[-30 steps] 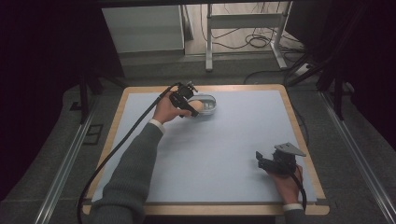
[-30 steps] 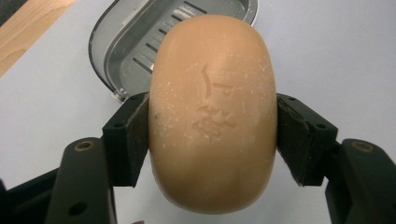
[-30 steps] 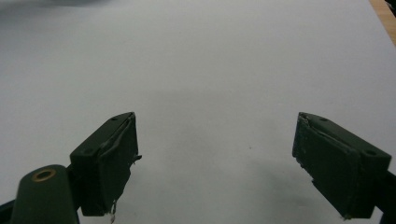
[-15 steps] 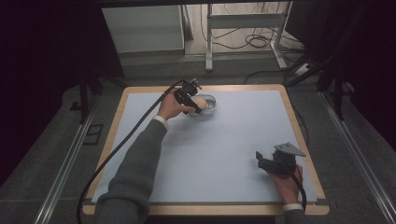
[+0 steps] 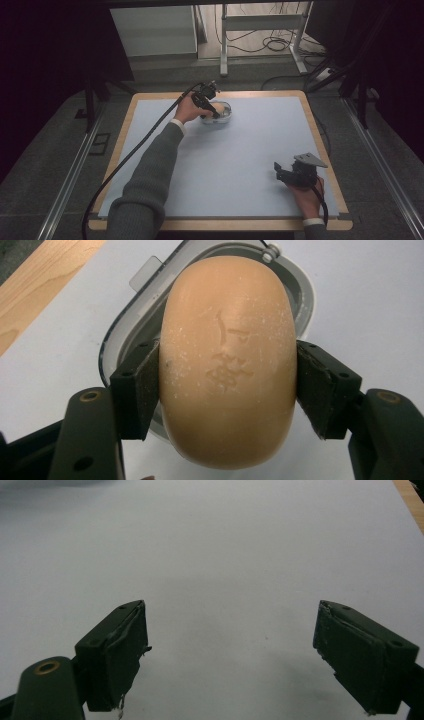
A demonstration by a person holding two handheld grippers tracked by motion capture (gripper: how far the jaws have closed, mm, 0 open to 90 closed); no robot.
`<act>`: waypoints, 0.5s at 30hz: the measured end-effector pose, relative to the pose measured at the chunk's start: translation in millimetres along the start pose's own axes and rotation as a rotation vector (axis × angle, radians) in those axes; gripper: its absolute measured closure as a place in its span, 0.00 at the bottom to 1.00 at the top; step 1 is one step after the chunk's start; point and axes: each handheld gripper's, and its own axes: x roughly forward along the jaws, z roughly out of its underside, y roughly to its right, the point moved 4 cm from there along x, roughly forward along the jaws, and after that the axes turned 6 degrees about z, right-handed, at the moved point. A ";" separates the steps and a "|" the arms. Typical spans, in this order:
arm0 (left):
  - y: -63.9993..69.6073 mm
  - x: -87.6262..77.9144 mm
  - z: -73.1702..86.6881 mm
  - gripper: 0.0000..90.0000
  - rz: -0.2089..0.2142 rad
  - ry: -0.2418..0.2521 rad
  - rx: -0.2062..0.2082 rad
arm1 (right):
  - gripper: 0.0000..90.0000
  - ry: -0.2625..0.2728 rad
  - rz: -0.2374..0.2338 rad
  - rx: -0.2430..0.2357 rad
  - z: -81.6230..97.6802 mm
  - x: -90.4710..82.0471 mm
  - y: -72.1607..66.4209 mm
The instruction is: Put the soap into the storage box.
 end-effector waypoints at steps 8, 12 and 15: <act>-6.5 4.7 -4.7 0.37 -0.007 -0.008 0.005 | 0.16 0.000 0.001 -0.002 0.0 0.1 -0.1; -9.6 6.8 -4.6 0.36 -0.004 -0.006 0.001 | 0.16 -0.001 0.003 -0.002 0.0 0.3 -0.3; -10.2 7.1 -4.9 0.36 0.002 -0.001 -0.003 | 0.16 -0.004 0.004 -0.006 0.0 0.3 -0.5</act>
